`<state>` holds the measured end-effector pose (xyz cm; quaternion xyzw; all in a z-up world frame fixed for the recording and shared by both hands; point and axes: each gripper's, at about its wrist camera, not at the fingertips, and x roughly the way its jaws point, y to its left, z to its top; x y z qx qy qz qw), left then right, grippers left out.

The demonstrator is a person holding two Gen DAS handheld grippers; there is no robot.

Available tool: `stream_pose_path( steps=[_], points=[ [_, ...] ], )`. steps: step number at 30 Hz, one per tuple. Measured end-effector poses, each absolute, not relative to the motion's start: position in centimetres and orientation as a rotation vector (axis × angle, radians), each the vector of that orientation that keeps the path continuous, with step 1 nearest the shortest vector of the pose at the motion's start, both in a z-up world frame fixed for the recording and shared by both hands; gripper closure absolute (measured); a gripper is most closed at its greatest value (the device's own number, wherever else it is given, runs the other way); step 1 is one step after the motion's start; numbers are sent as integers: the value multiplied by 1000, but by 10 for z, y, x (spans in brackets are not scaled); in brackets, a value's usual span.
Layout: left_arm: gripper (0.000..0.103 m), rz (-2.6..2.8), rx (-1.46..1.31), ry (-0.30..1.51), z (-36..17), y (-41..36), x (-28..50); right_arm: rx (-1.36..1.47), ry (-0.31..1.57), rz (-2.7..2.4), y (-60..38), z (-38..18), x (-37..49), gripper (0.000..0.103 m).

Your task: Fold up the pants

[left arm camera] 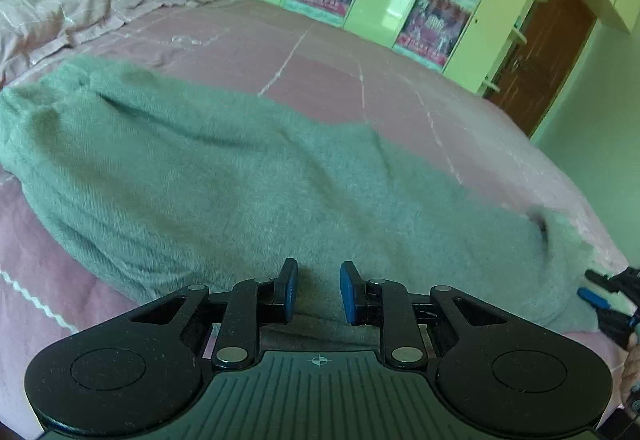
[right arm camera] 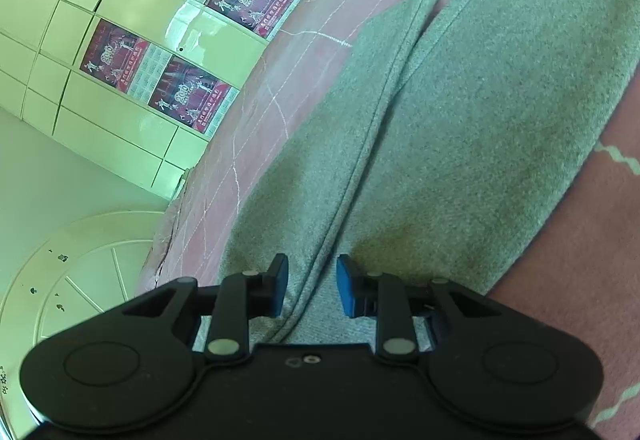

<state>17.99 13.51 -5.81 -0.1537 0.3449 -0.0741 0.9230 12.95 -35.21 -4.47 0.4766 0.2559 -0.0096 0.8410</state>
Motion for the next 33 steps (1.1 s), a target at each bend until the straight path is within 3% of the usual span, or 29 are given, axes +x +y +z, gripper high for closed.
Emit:
stream_pose_path(
  steps=[11,14,15,22,25,29,33],
  points=[
    [80,-164,-315,642,-72,134,165,1038,577,-21,-360,-51,148,89],
    [80,-171,-341,644,-72,137,167,1060,582,-33,-366,-54,156,94],
    [80,-171,-341,644,-72,137,167,1061,599,-45,-368,-54,160,103],
    [80,-181,-348,641,-75,140,171,811,375,27,-357,9,107,103],
    [80,-180,-347,639,-76,142,174,840,616,-116,-365,-40,107,103],
    [80,-181,-341,640,-75,141,173,933,574,-83,-371,-55,98,103],
    [80,-181,-357,633,-74,142,173,946,493,-113,-381,-45,96,88]
  ],
)
